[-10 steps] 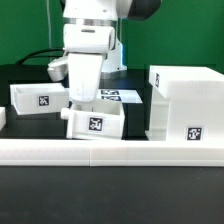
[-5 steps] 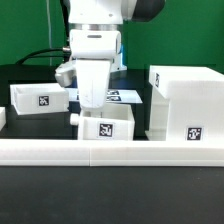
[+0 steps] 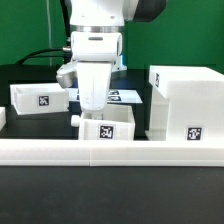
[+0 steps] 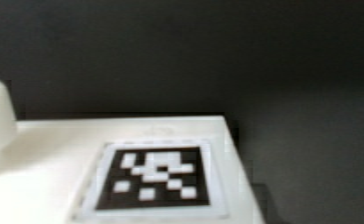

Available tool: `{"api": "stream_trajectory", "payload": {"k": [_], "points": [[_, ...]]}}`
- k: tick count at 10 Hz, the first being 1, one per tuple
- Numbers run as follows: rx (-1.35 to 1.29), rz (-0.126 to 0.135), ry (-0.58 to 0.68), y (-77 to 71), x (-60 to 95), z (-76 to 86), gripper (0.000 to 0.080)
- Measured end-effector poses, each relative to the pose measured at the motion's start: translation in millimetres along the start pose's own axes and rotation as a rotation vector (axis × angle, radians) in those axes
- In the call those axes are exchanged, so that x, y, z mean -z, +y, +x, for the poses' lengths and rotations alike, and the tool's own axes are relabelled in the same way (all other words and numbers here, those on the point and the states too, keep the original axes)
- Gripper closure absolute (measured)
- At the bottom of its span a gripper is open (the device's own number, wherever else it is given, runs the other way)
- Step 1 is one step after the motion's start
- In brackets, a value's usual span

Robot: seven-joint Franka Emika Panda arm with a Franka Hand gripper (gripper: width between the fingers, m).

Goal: Assemble drawer

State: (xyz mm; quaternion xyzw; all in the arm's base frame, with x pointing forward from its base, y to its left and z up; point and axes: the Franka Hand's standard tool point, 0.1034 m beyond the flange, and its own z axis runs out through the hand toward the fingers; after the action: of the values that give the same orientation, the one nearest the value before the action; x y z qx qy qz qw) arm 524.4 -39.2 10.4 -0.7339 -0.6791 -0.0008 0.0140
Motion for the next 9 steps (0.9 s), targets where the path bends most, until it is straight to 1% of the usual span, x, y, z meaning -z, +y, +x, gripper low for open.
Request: {"api": "stream_trajectory", "payload": {"k": [1, 2, 3, 4, 5, 9], "points": [[0.005, -0.009, 0.002, 5.9, 2.3, 3.5, 0.0758], [0.008, -0.012, 0.004, 7.7, 3.1, 5.6, 0.0758], [0.014, -0.004, 0.006, 9.1, 2.8, 10.0, 0.0758], [0.016, -0.013, 0.011, 12.9, 4.9, 17.6, 0.0758], [0.008, -0.022, 0.013, 14.3, 6.4, 20.7, 0.0758], [0.022, -0.012, 0.011, 12.6, 4.1, 19.2, 0.0758]]}}
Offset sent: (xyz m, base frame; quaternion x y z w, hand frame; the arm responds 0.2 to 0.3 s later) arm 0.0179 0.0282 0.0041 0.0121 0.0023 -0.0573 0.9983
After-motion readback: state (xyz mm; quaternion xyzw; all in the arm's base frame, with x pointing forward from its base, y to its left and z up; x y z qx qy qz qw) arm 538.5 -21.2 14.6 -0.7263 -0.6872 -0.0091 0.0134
